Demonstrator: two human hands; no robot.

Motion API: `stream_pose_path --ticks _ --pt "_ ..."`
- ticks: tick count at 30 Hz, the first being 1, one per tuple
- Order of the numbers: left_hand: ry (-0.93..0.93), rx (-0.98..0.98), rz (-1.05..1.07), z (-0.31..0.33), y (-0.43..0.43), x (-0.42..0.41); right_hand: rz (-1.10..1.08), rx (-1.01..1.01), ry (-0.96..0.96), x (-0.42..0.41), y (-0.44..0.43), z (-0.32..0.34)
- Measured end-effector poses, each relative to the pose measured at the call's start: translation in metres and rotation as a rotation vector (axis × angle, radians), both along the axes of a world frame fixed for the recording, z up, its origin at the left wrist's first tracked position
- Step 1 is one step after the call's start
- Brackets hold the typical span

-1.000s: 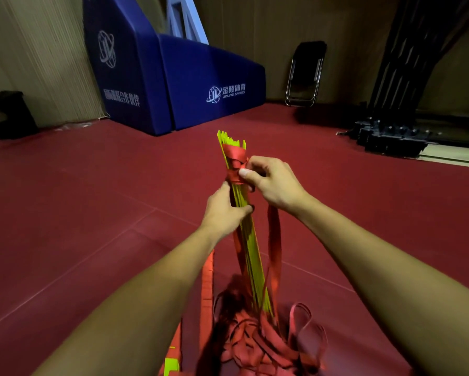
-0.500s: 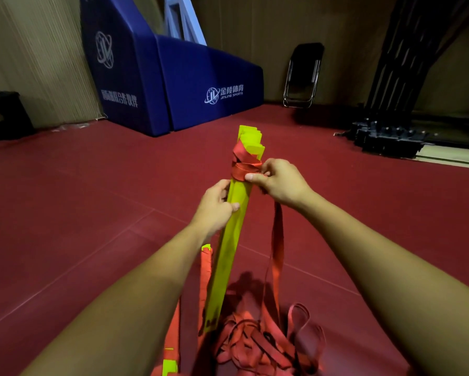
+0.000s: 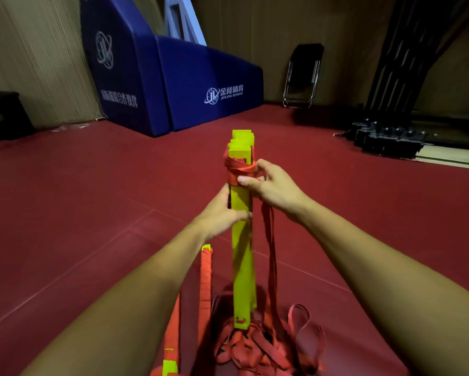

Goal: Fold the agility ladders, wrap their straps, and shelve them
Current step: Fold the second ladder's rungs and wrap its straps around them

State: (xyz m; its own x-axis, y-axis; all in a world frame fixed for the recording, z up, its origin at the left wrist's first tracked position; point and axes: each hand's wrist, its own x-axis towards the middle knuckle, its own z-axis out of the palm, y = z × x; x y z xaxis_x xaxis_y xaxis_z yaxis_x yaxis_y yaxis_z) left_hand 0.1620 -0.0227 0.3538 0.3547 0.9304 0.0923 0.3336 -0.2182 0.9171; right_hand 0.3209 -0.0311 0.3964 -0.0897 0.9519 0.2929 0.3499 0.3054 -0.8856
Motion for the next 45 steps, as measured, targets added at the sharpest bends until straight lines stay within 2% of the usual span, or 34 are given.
stream_pose_path --ticks 5,8,10,13,16,19,23,26,29,33,38,42,45 --pt "0.251 0.145 0.263 -0.011 -0.002 0.013 -0.130 0.081 -0.115 -0.013 0.000 0.005" --pt "0.296 0.169 0.332 -0.006 -0.003 0.018 -0.204 0.087 -0.202 -0.004 0.001 0.006" --pt "0.316 0.193 0.346 -0.003 -0.004 0.018 -0.177 0.069 -0.195 0.002 0.001 0.007" --pt "0.257 0.142 0.312 -0.003 -0.001 0.010 0.003 -0.036 -0.128 0.011 -0.005 0.014" --pt "0.150 0.071 0.208 -0.005 0.000 0.004 0.103 -0.093 -0.256 0.015 -0.012 0.020" --pt "0.060 0.063 0.135 -0.003 0.002 0.001 0.091 -0.069 -0.291 0.015 -0.012 0.019" --pt "-0.017 0.083 0.029 0.003 -0.005 0.001 0.074 -0.063 -0.066 0.011 -0.010 0.012" --pt "0.038 0.149 0.090 -0.002 -0.008 0.004 0.090 -0.078 0.026 0.004 -0.010 0.006" --pt "0.041 0.126 0.128 -0.004 -0.008 0.004 0.101 -0.076 0.019 0.006 -0.012 0.008" --pt "-0.052 0.050 0.146 -0.001 -0.008 0.006 0.107 -0.139 0.029 0.011 -0.012 0.012" --pt "-0.177 0.007 0.118 0.006 -0.011 0.013 -0.102 -0.076 -0.124 0.015 -0.004 0.007" --pt "-0.149 -0.013 0.087 0.010 -0.011 0.011 0.060 -0.136 -0.030 0.019 -0.012 0.008" --pt "-0.090 0.015 0.061 0.013 -0.012 0.013 0.067 -0.138 0.011 0.016 -0.012 0.007"
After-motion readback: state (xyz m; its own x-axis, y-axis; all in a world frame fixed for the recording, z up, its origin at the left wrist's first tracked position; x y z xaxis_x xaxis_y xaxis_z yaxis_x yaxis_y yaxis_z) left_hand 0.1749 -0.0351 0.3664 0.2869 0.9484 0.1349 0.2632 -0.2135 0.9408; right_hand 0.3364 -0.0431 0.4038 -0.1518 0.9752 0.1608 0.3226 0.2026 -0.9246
